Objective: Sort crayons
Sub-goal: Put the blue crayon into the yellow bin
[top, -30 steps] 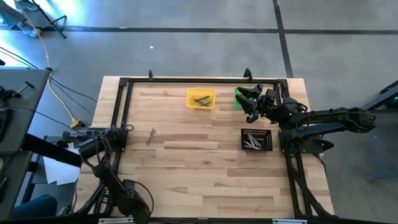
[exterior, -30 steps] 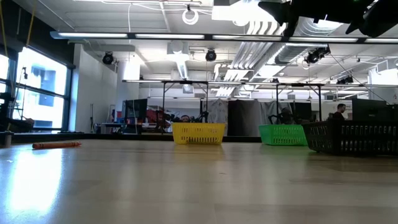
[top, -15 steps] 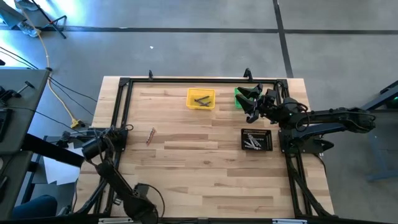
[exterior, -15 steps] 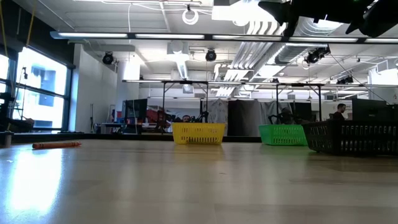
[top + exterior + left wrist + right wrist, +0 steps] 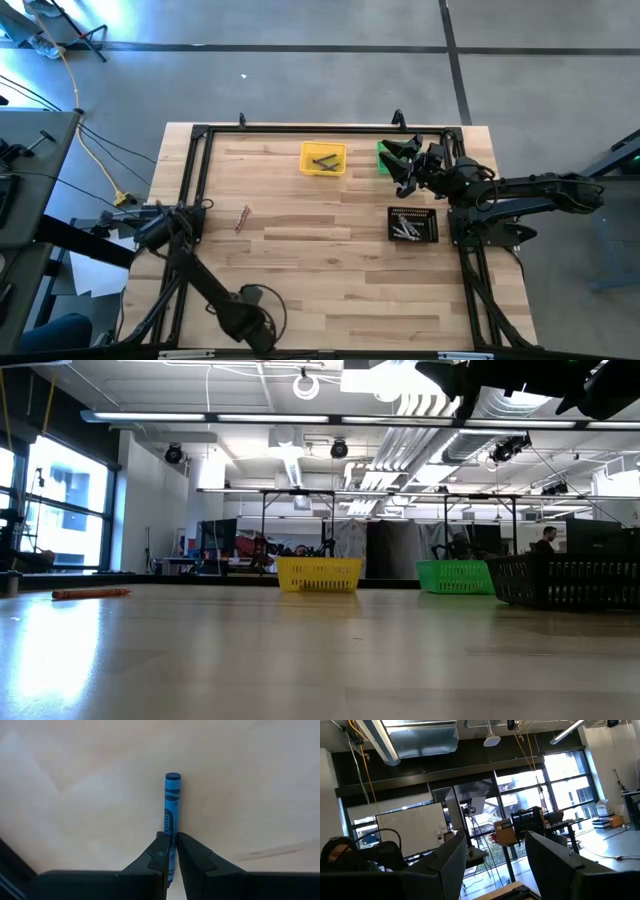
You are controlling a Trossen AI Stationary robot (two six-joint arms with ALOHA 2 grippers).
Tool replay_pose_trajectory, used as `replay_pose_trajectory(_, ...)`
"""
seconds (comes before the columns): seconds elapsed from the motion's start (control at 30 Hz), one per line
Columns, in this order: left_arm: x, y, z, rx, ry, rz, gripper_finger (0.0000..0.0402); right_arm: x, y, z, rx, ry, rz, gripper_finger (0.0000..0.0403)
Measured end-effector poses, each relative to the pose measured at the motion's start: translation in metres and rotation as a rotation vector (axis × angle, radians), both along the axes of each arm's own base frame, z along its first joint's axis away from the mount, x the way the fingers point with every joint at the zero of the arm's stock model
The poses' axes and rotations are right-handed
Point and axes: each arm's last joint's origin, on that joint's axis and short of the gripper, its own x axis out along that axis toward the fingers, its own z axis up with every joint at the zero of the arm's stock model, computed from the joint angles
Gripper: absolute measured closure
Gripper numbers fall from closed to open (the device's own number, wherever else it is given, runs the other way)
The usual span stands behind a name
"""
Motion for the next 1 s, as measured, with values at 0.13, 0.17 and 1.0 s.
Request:
replay_pose_trajectory(0.13,0.009,0.009,0.0,-0.01,-0.005,-0.036,0.0372,0.0,0.0,0.0,0.0,0.0,0.0,0.0206)
replay_pose_trajectory(0.17,0.011,0.011,0.0,-0.013,-0.006,-0.044,0.0372,0.0,0.0,0.0,0.0,0.0,0.0,0.0206)
replay_pose_trajectory(1.0,0.027,0.029,0.0,-0.056,-0.01,-0.165,0.0314,0.0,0.0,0.0,0.0,0.001,0.0,0.0206)
